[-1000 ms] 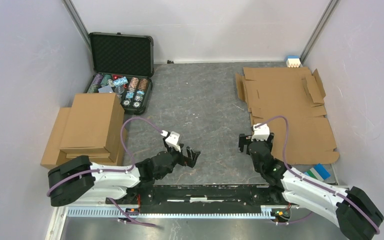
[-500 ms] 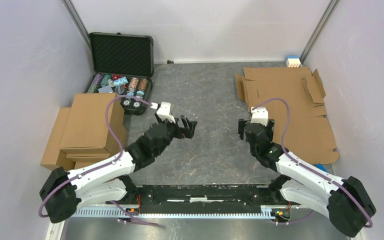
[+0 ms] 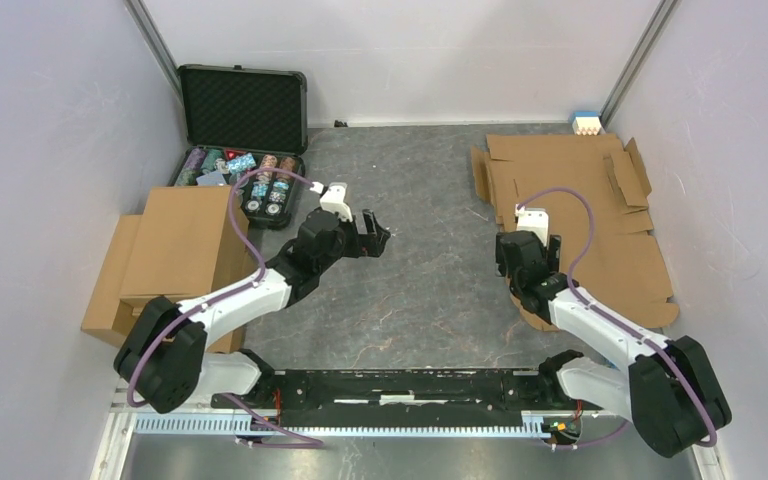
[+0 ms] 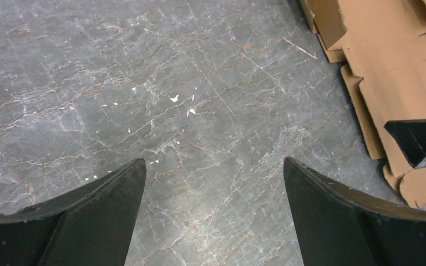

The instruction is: Fold the paper box

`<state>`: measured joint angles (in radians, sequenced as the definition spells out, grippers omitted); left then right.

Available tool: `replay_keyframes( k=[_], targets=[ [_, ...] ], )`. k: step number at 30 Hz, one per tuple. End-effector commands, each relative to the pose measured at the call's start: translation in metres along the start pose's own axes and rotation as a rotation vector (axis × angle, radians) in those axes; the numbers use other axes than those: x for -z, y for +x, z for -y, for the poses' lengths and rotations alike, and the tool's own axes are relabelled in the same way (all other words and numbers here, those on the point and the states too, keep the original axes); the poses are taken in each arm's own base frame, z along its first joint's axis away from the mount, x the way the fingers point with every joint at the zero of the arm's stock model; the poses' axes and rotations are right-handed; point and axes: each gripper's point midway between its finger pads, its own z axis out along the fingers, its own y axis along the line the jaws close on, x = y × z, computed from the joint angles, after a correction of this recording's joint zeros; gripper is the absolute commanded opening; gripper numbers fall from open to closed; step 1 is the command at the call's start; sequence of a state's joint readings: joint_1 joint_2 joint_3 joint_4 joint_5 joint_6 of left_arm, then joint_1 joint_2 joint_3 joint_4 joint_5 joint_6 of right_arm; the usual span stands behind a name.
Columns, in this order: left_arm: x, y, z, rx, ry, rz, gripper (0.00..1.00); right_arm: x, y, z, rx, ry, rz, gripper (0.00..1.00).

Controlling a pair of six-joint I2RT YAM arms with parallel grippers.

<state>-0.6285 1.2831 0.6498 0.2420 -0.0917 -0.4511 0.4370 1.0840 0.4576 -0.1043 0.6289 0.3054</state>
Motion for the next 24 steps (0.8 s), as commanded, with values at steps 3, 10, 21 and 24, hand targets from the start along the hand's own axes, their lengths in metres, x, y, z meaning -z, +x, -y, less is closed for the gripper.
replay_keyframes(
  k=[3,10,21,24],
  targets=[
    [0.010,-0.023,0.013,-0.028,0.104,0.158,1.00,-0.007,0.016,0.010,0.057,0.059,-0.051,0.81],
    [0.018,-0.020,0.014,-0.027,0.141,0.187,1.00,-0.011,0.021,0.002,0.089,0.024,-0.078,0.80],
    [0.014,-0.015,0.013,-0.024,0.140,0.172,1.00,-0.008,0.027,0.030,0.113,0.209,-0.144,0.69],
    [0.014,-0.015,0.013,-0.025,0.140,0.172,1.00,-0.005,0.019,0.031,0.099,0.201,-0.114,0.58]
  ],
)
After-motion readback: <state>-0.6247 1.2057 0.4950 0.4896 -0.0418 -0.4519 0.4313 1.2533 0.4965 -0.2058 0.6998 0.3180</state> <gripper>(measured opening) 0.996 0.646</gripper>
